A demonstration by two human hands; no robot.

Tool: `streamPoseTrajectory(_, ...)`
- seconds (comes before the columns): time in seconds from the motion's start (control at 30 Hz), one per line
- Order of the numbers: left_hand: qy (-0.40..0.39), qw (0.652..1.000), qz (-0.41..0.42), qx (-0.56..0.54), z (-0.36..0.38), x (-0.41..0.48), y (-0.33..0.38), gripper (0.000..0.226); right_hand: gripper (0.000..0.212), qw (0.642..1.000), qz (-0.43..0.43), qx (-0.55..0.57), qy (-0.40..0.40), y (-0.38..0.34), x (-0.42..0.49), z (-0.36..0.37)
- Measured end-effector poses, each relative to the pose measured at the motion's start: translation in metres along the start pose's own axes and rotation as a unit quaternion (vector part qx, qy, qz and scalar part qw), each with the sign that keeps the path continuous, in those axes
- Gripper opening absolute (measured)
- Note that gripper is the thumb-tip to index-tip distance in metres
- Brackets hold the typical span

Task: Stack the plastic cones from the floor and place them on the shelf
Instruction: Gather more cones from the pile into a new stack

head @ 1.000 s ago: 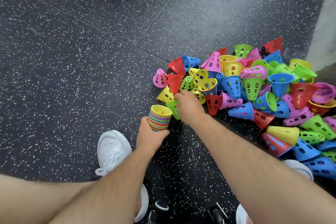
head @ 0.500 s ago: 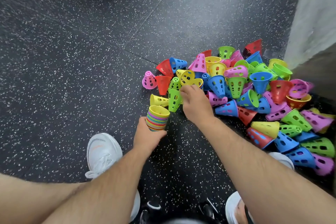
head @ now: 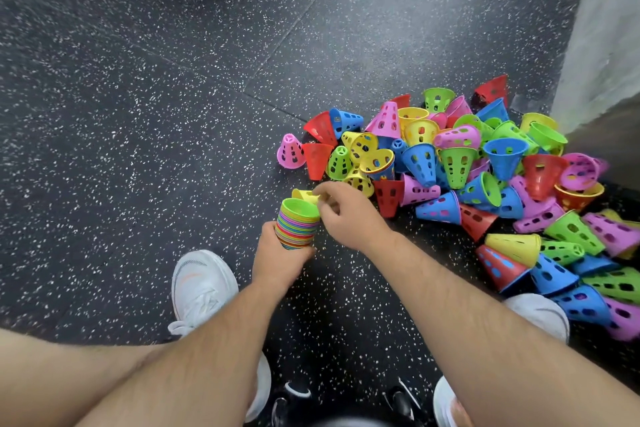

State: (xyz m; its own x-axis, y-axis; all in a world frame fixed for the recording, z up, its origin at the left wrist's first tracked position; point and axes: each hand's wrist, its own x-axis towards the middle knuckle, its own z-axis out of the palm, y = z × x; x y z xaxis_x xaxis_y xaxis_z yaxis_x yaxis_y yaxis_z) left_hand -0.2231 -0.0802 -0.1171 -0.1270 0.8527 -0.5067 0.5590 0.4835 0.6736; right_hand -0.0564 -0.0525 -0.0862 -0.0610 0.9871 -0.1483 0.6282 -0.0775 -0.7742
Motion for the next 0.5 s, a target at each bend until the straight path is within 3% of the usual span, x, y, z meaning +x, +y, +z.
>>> streamPoseTrajectory(0.13,0.014,1.000,-0.008,-0.009,-0.008,0.001,-0.007,0.061,0.033,0.997,0.010,-0.080,0.012,-0.002,0.011,0.011)
streamPoseTrajectory(0.33,0.018,0.999,-0.015,-0.022,-0.020,0.003,-0.019,0.061,0.069,0.949,-0.053,-0.291,-0.111,-0.009,0.036,0.023)
streamPoseTrajectory(0.4,0.018,0.999,-0.015,-0.027,-0.023,0.004,-0.020,0.062,0.067,0.924,-0.061,-0.356,-0.129,-0.011,0.043,0.025)
streamPoseTrajectory(0.5,0.020,0.999,-0.018,-0.028,-0.024,0.007,-0.020,0.062,0.044,0.915,-0.101,-0.377,-0.096,-0.003,0.047,0.029)
